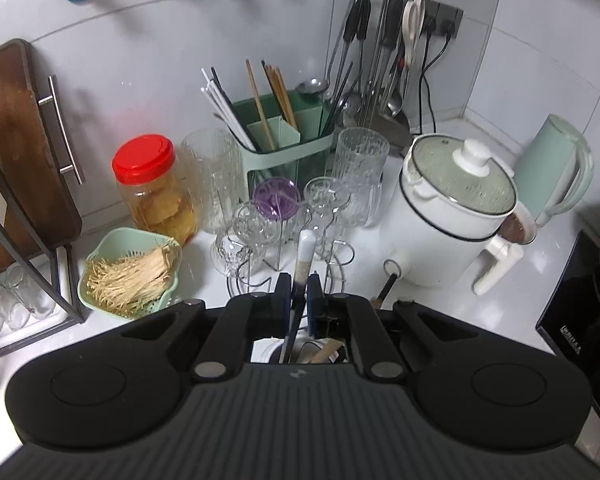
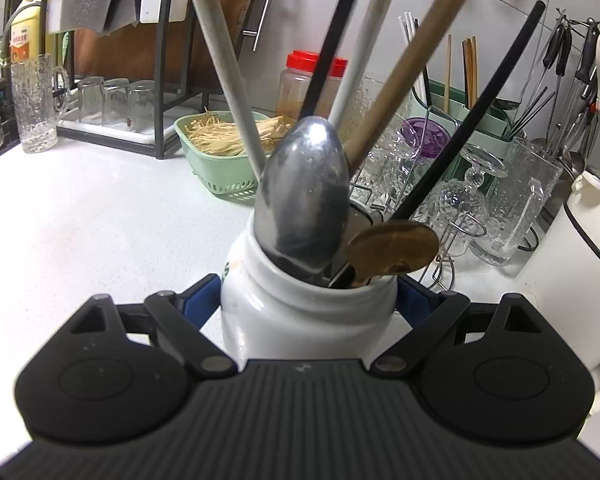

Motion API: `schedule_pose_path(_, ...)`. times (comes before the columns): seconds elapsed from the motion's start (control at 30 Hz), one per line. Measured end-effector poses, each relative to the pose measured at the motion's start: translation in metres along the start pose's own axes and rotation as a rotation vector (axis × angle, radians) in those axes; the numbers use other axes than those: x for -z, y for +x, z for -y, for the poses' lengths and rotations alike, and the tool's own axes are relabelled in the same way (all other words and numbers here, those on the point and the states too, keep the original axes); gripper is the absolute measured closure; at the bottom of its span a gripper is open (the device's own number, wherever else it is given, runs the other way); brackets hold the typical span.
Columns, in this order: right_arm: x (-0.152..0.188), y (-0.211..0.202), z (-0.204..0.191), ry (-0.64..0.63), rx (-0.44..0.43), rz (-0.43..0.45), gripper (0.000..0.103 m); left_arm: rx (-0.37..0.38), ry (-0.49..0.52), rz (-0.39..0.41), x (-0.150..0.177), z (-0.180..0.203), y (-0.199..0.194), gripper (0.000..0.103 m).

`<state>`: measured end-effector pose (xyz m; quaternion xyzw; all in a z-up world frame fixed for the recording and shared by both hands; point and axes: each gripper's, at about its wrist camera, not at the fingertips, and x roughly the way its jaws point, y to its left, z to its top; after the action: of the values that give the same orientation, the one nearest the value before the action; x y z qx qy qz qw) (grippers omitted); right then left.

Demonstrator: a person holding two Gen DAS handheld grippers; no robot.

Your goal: Organize utensils

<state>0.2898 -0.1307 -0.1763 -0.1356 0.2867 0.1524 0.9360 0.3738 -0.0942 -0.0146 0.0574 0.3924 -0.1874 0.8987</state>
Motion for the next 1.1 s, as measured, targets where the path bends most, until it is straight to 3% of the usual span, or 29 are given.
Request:
schedule_pose_path(0.1, -0.001, 0.002, 0.002, -0.009, -0.009, 0.0, 0.01, -0.001, -0.002, -0.002, -0.001, -0.001, 0.002, 0.094)
schedule_pose_path(0.17, -0.001, 0.002, 0.003, -0.012, -0.015, 0.001, 0.01, -0.006, -0.014, -0.007, -0.002, -0.004, 0.002, 0.089)
schedule_pose_path(0.23, -0.001, 0.002, 0.003, -0.015, -0.016, 0.004, 0.009, -0.02, -0.034, -0.001, -0.001, -0.008, -0.002, 0.062)
schedule_pose_path(0.3, 0.0, 0.002, 0.002, -0.015, -0.018, 0.005, 0.007, -0.028, -0.058, 0.015, 0.0, -0.012, -0.009, 0.049)
schedule_pose_path(0.53, -0.003, 0.004, 0.004, 0.014, -0.044, 0.001, 0.0, -0.075, -0.124, 0.058, 0.004, -0.028, -0.037, 0.022)
schedule_pose_path(0.8, -0.011, -0.006, 0.012, 0.076, -0.068, -0.019, 0.0, -0.142, -0.182, 0.117, 0.013, -0.04, -0.076, 0.01)
schedule_pose_path(1.1, -0.022, -0.046, 0.031, 0.198, -0.18, -0.005, 0.0, -0.216, -0.231, 0.185, 0.027, -0.042, -0.118, 0.004)
